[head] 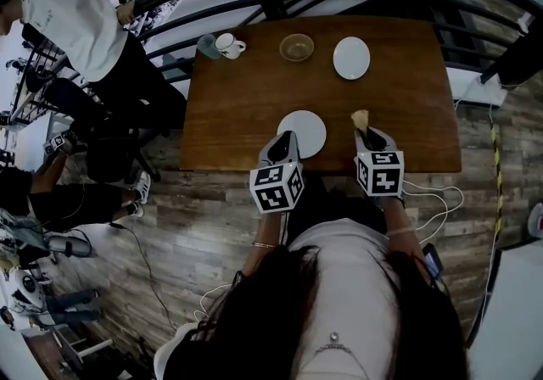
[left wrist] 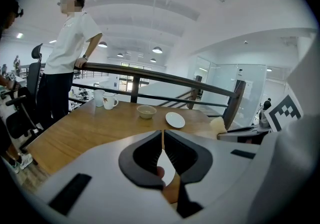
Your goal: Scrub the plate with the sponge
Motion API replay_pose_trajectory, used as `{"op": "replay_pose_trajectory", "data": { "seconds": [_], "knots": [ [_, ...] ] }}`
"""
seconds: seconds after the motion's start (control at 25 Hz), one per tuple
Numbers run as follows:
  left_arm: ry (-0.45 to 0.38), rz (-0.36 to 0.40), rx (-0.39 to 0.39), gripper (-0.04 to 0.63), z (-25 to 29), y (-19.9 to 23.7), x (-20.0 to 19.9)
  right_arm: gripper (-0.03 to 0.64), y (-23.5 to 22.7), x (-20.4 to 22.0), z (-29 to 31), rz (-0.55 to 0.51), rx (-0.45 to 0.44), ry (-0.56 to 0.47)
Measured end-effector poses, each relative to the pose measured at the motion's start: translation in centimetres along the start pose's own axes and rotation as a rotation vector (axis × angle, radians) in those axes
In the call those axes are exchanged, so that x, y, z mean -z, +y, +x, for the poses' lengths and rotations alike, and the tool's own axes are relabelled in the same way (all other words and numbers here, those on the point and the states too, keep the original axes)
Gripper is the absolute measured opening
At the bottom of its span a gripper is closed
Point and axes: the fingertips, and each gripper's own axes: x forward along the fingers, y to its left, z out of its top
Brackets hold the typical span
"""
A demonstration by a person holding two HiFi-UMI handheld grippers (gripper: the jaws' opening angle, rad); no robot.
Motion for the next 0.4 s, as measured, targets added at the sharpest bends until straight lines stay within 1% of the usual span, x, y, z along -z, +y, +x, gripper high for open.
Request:
{"op": "replay_pose_trajectory", "data": {
  "seconds": [0.4],
  "knots": [
    [0.022, -0.004, 0.01, 0.025, 0.85, -0.08, 0.51, 0.08, -0.5, 0.2, 1.02, 0.018, 0.001, 0.007]
  ]
}}
